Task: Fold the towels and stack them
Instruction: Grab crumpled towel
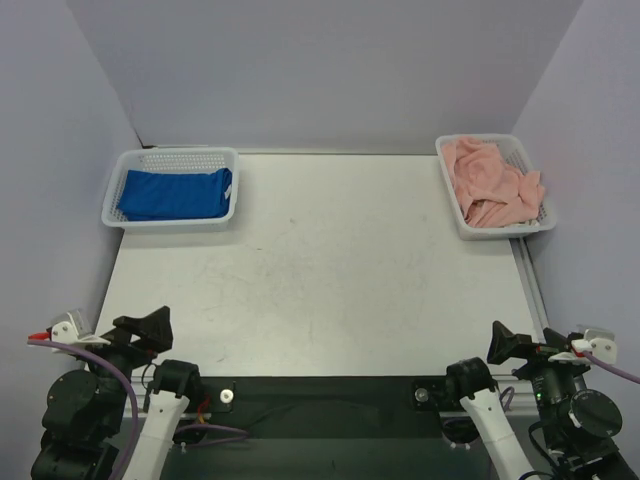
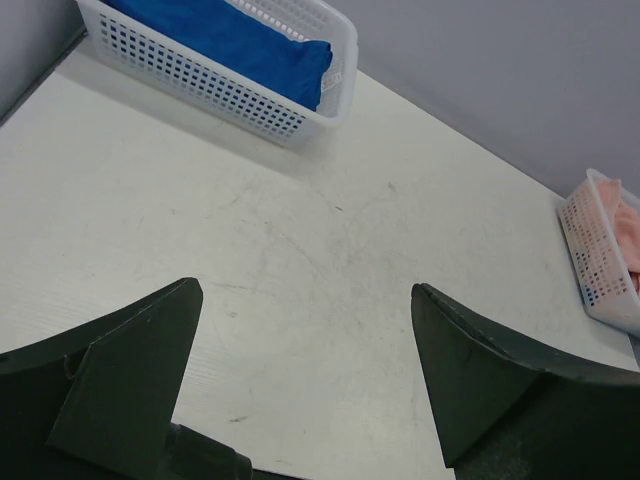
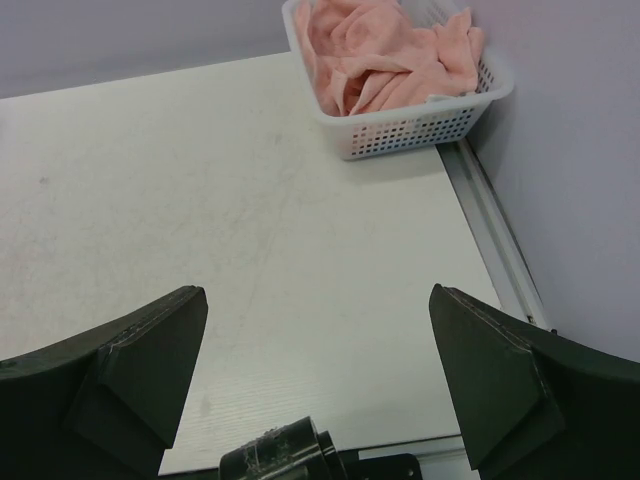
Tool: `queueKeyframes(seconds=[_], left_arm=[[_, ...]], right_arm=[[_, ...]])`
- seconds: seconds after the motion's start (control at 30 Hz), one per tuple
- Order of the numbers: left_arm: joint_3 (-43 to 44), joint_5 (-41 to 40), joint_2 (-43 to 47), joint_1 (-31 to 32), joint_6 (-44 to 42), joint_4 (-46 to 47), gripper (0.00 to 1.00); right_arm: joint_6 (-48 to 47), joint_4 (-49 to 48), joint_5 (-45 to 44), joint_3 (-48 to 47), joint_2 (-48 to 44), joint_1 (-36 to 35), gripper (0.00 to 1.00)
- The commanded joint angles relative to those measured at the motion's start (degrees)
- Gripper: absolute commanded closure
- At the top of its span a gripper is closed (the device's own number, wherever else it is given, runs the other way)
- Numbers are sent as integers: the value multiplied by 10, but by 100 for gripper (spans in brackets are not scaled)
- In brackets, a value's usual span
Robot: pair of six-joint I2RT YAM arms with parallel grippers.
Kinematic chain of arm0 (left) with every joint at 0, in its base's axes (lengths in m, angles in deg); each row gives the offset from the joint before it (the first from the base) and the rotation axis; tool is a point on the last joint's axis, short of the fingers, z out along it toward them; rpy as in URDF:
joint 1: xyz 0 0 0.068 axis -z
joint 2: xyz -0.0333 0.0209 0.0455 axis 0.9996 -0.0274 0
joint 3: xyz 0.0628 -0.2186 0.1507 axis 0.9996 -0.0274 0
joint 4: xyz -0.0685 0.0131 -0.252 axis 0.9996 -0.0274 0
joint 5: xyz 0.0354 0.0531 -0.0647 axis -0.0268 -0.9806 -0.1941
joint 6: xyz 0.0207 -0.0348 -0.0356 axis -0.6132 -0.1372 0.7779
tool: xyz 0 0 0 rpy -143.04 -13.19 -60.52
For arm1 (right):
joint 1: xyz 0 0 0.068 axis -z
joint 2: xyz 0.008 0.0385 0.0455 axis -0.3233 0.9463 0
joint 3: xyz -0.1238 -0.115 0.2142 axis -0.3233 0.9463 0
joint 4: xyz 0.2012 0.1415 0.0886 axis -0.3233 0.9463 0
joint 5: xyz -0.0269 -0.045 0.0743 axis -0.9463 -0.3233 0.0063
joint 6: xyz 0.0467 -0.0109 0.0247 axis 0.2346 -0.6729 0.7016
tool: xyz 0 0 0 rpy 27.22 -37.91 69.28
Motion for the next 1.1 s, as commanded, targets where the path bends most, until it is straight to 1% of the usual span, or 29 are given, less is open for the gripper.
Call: queueKeyframes(seconds=[0.0, 0.1, 0.27, 0.37, 0.47, 0.5, 0.57, 0.6, 0.63, 0.67, 0.7, 0.73, 0.77, 0.8, 0.83, 0.87, 0.9, 0.93, 0.97, 1.0, 1.03, 1.07], left_arm=[[1, 3, -20, 0, 5, -2, 3], [-3, 10, -30, 0, 6, -2, 3], [-14, 28, -52, 1, 7, 1, 3], [-20, 45, -80, 0, -1, 3, 2], [-28, 66, -122, 1, -19, 11, 3], [-28, 74, -135, 0, -29, 15, 3], [-26, 90, -179, 0, -40, 20, 3], [-25, 112, -194, 0, -49, 23, 3], [-25, 123, -220, 2, -54, 27, 2], [-26, 130, -231, 6, -54, 34, 3], [-33, 133, -238, 25, -38, 41, 2], [-37, 146, -249, 33, -35, 46, 3], [-43, 152, -253, 39, -32, 57, 3], [-59, 157, -255, 45, -31, 62, 3], [-68, 162, -256, 47, -31, 65, 3], [-79, 162, -256, 51, -31, 74, 2], [-99, 162, -253, 59, -31, 78, 2], [-109, 162, -249, 65, -30, 83, 2], [-115, 162, -247, 70, -30, 87, 3], [-119, 162, -245, 76, -30, 88, 3], [-122, 162, -244, 83, -31, 88, 2], [-122, 158, -243, 86, -31, 89, 2]], right_arm=[[4, -6, -16, -3, -8, -5, 0], [11, -6, -23, -1, -8, -5, 0], [26, -7, -20, 1, 42, -5, 0], [41, -9, -6, 2, 92, -5, 0], [53, -17, 8, -6, 166, -5, 0], [62, -20, 8, -9, 209, -5, 0], [71, -28, -5, -28, 258, -5, 0], [76, -29, -13, -35, 309, -5, 0], [87, -31, -24, -53, 335, -5, 0], [91, -33, -32, -64, 362, -5, 0], [94, -33, -55, -77, 418, -5, 0], [99, -36, -68, -88, 446, -4, 0], [99, -40, -74, -110, 473, -1, 0], [94, -51, -84, -121, 528, 2, 0], [94, -56, -83, -133, 558, 8, 0], [90, -59, -73, -164, 586, 30, 0], [89, -69, -35, -180, 641, 51, 0], [91, -76, -9, -198, 667, 70, 0], [97, -84, 8, -223, 690, 105, 1], [98, -106, 19, -236, 735, 117, 2], [99, -114, 25, -249, 755, 125, 3], [98, -122, 28, -264, 776, 133, 8]])
